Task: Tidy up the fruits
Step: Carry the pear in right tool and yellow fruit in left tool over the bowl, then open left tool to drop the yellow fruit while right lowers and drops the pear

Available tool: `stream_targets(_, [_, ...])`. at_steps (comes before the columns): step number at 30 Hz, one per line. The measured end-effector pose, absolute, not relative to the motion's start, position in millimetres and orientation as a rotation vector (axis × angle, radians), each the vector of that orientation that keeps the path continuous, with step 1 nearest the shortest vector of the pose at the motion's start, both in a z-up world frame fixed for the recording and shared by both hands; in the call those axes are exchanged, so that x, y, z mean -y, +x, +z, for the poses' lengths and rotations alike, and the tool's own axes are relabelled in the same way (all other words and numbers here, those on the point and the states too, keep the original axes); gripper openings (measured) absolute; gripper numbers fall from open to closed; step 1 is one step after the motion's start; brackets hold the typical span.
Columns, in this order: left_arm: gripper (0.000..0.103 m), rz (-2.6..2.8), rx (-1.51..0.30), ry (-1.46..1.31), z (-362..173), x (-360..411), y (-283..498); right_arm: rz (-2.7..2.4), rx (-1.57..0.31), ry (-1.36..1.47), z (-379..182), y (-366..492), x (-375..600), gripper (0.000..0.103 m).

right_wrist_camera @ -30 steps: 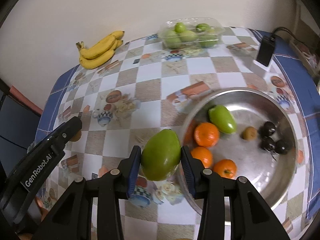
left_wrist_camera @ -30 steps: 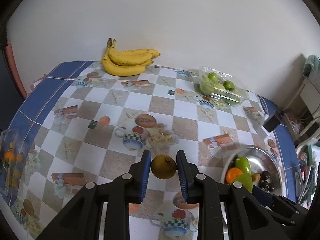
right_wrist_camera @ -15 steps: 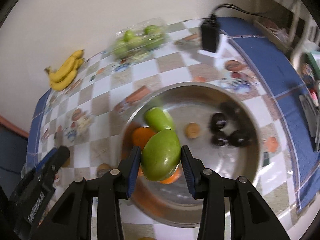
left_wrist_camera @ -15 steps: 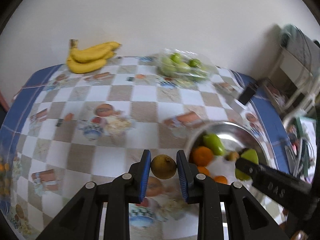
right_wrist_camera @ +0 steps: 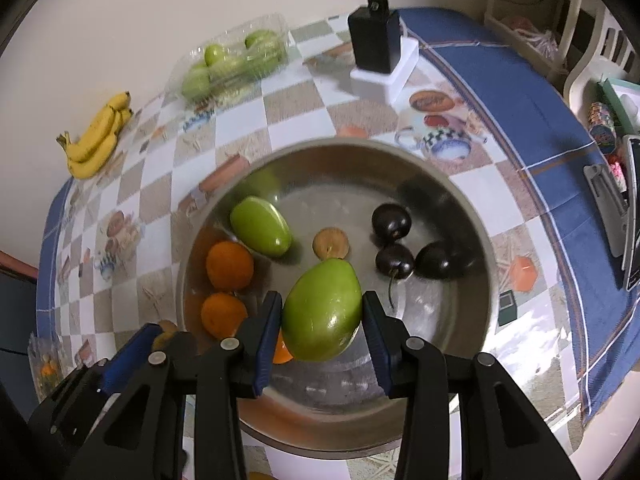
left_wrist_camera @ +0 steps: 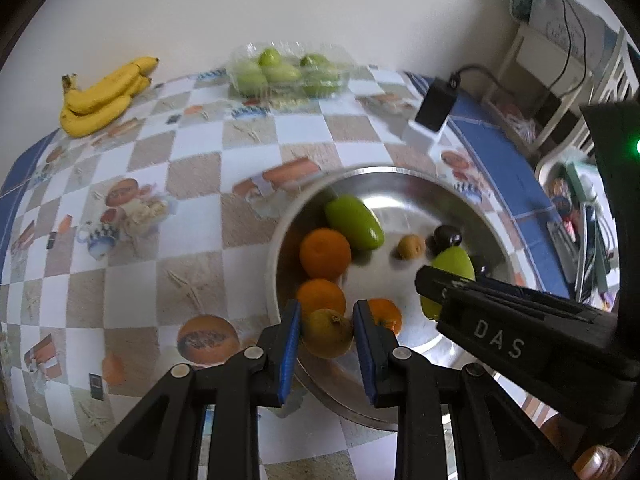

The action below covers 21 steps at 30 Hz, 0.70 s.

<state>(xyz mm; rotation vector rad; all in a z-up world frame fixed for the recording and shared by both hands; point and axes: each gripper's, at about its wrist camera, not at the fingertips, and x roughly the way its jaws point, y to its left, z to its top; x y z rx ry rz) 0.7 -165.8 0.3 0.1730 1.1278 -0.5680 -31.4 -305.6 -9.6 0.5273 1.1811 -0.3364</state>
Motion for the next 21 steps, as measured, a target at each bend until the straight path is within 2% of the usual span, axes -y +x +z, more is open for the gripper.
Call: stream_targets(21, [0.029, -0.593, -1.197, 0.261, -26, 185, -8, -0.368, -1.268, 0.518, -36, -28, 309, 0.043])
